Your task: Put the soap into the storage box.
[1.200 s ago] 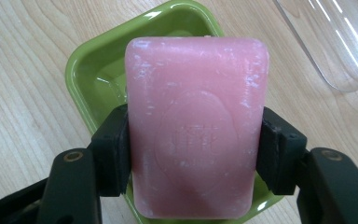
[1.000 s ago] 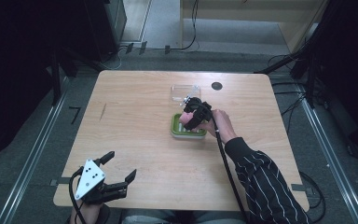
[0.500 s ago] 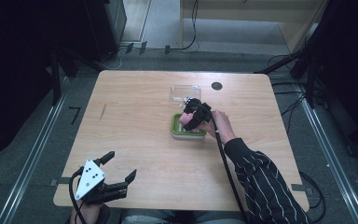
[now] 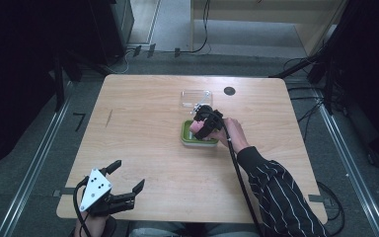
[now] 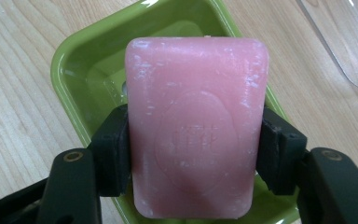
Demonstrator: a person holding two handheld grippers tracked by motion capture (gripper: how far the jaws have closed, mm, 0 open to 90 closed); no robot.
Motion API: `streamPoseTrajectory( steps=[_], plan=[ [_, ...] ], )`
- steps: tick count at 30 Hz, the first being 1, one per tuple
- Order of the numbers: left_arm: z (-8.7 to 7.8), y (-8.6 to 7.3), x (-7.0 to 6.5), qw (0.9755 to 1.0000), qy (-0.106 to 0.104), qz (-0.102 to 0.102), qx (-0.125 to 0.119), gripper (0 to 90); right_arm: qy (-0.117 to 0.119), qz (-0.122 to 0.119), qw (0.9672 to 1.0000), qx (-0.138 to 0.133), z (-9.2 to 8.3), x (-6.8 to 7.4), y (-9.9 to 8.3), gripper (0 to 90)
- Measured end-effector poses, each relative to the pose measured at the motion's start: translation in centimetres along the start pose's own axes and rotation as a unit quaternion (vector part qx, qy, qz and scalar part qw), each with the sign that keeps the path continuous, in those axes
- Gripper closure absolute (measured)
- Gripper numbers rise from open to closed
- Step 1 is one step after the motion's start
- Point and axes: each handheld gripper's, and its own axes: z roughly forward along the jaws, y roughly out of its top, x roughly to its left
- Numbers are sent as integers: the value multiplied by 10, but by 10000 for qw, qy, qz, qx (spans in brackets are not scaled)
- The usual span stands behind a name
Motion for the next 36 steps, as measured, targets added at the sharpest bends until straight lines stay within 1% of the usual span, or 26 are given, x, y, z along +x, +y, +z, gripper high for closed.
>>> streamPoseTrajectory(
  steps=[2, 10, 19, 23, 25, 28, 36],
  plan=[
    [0, 0, 0, 10000, -4, 6, 6, 139, -5, -32, 10000, 6, 1, 1, 0, 383],
    [0, 0, 0, 10000, -6, 5, 9, 139, -21, -10, 10000, 44, 2, 0, 0, 382],
    [1, 0, -1, 10000, -8, 10, 0, 139, -11, -45, 10000, -65, -2, 0, -1, 373],
    [1, 0, -1, 10000, -17, 19, 8, 139, 27, -35, 10000, -30, -1, 1, 0, 362],
    [1, 0, -1, 10000, -16, 15, 7, 139, 7, -28, 10000, -24, -1, 2, 0, 362],
    [1, 0, -1, 10000, -16, 13, 8, 139, 15, -58, 10000, -66, -3, 1, -1, 355],
    [1, 1, -1, 10000, -21, 11, 5, 139, -43, 70, 9999, -125, -13, -2, -4, 303]
  ],
)
